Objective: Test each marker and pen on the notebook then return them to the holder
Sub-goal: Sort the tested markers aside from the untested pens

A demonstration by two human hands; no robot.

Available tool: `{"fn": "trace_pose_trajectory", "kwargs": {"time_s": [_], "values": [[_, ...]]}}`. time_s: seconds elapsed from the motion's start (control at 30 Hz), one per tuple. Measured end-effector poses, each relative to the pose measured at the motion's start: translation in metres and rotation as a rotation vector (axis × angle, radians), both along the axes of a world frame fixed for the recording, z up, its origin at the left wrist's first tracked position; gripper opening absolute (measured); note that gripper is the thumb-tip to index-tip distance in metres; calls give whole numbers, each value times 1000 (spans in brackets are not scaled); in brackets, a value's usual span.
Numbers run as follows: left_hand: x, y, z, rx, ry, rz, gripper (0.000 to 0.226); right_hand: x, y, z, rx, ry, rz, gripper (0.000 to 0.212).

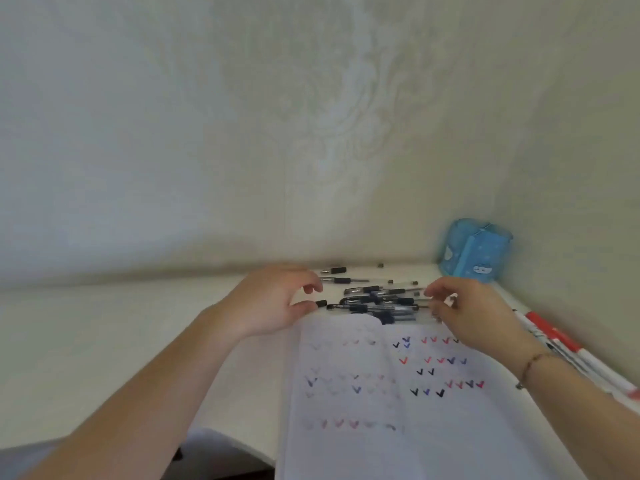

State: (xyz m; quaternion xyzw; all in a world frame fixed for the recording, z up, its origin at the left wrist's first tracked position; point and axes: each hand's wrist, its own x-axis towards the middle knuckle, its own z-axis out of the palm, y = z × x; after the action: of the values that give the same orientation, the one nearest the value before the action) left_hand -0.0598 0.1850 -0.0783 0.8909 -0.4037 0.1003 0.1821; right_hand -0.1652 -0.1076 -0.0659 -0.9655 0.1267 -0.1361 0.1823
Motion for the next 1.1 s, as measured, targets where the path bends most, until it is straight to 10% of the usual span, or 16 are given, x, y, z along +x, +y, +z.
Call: {"fn": "trace_pose_trajectory", "kwargs": {"time_s": [0.33,0.57,0.83,1.1], "values": [[55,-51,5,411,214,70,22,21,-44,-22,-211,69,93,17],[38,-60,42,-258,391,-76,25,12,-13,-5,65,-75,266,4],[-19,-103,66,-938,786,-284,14,-16,19,11,538,-108,347,34],[-45,-127,5,-570,701,-367,42,-48,2,-2,946,-201,186,10]]}}
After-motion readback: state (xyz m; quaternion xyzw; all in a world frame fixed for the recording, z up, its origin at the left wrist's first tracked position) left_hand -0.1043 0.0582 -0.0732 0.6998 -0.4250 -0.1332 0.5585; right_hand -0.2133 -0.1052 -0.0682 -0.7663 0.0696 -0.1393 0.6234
